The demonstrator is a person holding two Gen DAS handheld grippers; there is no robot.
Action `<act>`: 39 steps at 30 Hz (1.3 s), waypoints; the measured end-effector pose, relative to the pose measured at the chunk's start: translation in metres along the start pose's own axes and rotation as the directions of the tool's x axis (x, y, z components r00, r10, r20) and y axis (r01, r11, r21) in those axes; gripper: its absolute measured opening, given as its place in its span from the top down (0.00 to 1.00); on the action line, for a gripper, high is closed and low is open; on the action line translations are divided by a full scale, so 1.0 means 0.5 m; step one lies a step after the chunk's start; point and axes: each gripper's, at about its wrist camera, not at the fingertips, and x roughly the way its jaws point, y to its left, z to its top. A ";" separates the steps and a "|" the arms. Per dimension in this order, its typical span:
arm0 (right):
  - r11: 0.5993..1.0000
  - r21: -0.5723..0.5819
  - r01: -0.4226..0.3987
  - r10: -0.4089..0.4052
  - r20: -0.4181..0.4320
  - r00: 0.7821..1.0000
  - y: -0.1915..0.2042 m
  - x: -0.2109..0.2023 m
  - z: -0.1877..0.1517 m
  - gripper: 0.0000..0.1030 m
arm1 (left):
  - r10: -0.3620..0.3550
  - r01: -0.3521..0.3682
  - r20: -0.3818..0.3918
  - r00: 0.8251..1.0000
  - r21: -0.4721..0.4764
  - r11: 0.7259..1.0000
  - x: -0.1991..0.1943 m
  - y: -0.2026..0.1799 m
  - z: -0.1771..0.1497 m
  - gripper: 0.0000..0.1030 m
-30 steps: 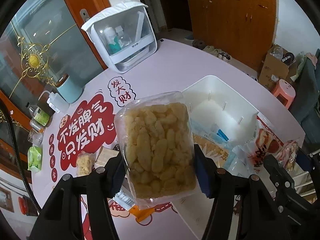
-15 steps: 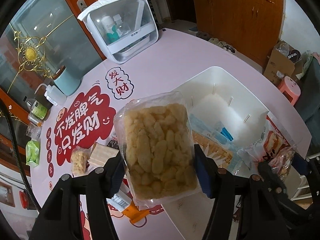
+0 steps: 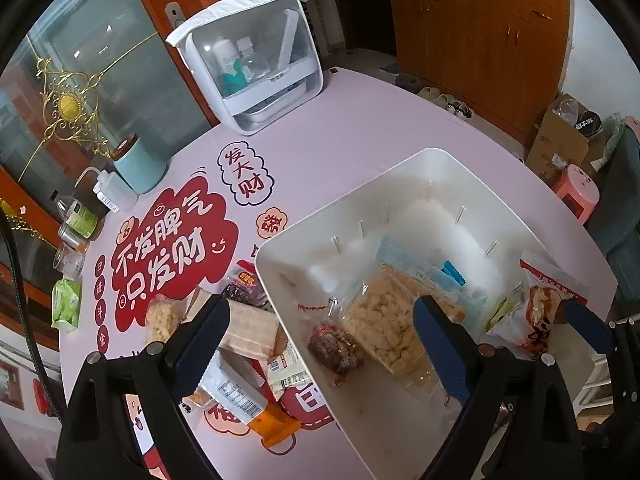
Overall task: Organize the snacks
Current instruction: 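Carry the puffed-snack box and nut-candy bag into the white tray and release both, then move both tools back over the snack pile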
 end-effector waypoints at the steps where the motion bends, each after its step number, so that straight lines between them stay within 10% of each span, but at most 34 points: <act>1: 1.000 -0.002 -0.004 0.004 0.002 1.000 0.004 -0.003 -0.001 0.27 | 0.002 -0.002 0.002 1.000 -0.002 1.000 -0.004 0.003 -0.002 0.10; 39: 0.991 -0.128 -0.027 0.040 0.095 0.995 0.351 -0.092 -0.062 0.27 | 0.048 -0.043 0.020 0.999 -0.190 0.981 -0.091 0.364 -0.211 0.10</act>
